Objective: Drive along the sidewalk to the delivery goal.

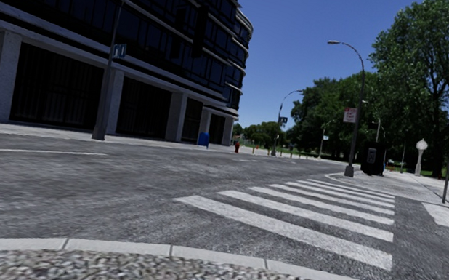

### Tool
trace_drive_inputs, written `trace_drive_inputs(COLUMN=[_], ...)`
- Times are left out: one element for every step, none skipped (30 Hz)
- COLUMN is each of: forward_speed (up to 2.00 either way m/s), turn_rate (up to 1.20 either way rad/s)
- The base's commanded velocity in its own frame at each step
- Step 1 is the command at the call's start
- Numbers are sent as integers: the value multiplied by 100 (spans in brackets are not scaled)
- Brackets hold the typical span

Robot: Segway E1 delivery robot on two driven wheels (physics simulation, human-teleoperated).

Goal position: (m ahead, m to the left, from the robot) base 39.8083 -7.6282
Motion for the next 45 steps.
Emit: trace_drive_inputs(forward_speed=[200, 200, 200, 200, 200, 200, 200, 200, 200, 200, 200, 200, 200, 200, 200, 195, 179, 179, 168, 165, 164, 164, 164, 164, 164, 164, 164, 164, 164, 164, 163, 163, 163, 163, 163, 163, 163, 161, 159, 155, 155, 153, 148, 145, 145], turn_rate=[-45, -45, -45, -45, -45, -45, -45, -45, -45, -45, -45, -45, -45, -45, -45, -45, -45, -45, -45, -45, -45, -45, -45, -45, -45, -45, -45, -45, -45, -45, -45, -45, -45, -45, -45, -45, -45, -45, -44, -44, -44, -42, -40, -39, -39])
